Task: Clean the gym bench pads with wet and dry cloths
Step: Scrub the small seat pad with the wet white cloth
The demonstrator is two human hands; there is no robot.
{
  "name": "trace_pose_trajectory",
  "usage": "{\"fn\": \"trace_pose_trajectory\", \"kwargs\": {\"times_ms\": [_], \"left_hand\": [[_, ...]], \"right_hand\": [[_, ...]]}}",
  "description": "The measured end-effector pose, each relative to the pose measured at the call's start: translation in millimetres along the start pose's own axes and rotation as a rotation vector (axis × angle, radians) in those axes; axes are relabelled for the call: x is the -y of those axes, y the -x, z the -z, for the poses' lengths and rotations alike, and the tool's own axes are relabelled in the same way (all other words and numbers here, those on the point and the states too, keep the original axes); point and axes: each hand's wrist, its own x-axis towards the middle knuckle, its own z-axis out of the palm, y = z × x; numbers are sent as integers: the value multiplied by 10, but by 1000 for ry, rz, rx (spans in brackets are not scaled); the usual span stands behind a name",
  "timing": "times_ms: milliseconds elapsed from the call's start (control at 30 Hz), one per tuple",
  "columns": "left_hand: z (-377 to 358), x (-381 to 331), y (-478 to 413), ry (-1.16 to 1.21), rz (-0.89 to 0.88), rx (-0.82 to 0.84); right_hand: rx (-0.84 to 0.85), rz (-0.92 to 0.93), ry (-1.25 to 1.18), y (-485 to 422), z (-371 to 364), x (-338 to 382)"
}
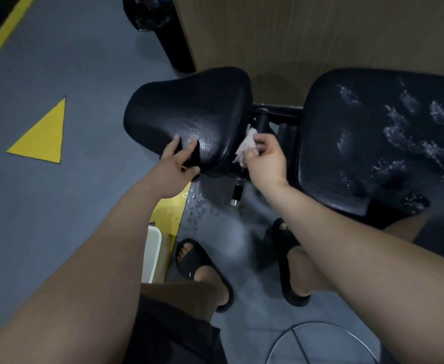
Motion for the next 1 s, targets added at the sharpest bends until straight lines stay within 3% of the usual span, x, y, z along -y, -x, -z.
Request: {"fn": "trace_pose_trajectory", "kwargs": {"times_ms": [67,233,333,400,500,600,733,900,1000], "left_hand": [[-7,35,-14,-16,-27,25],[-21,104,-32,-4,-59,28],[-34,109,-49,-3,-47,51],[-7,105,-51,-13,-44,54],[20,81,-9,8,-40,49],[19,53,-6,20,-28,58],[-2,54,-18,36,-15,39],[-30,59,6,45,-14,33],[-19,69,-1,56,-12,48]], "right_hand": [[38,-13,-15,16,-197,-29],[-65,-7,-79,440,-566,-211],[93,13,-177,723,-750,-339],[171,-105,-236,817,-847,-399],[9,-248,-275,826,-739,-540],[-196,-209,-136,749,-456,-573],[-85,22,-245,732,-590,-287],[-178,-85,-182,631,-923,-227],[-115,-55,-132,618,-883,-284]]}}
